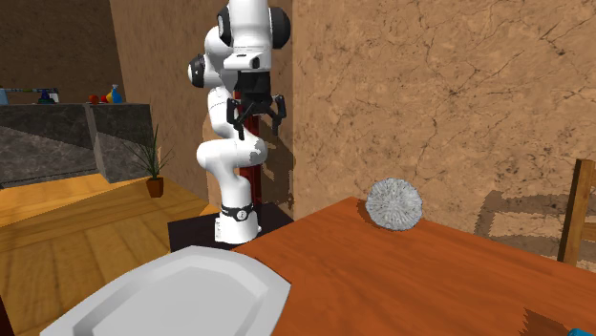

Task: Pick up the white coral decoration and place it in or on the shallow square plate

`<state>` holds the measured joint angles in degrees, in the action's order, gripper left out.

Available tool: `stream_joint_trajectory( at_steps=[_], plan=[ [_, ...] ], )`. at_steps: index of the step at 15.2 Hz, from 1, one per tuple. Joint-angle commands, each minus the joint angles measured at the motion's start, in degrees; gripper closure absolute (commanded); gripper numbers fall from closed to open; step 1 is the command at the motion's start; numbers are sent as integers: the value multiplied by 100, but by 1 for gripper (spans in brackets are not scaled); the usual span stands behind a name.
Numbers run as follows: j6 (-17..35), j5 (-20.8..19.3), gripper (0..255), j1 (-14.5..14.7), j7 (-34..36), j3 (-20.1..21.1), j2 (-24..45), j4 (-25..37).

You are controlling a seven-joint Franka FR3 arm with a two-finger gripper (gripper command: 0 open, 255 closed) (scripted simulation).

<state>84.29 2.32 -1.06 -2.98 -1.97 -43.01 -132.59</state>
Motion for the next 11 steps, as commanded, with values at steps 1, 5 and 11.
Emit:
stream_joint_trajectory(
  at_steps=[1, 5, 11],
  plan=[
    [0, 0, 0, 0, 0, 0, 0, 0],
    [625, -140, 0, 271, -229, 319, 592, 191],
    [1456, -462, 0, 599, -480, 823, 1489, 572]
  ],
)
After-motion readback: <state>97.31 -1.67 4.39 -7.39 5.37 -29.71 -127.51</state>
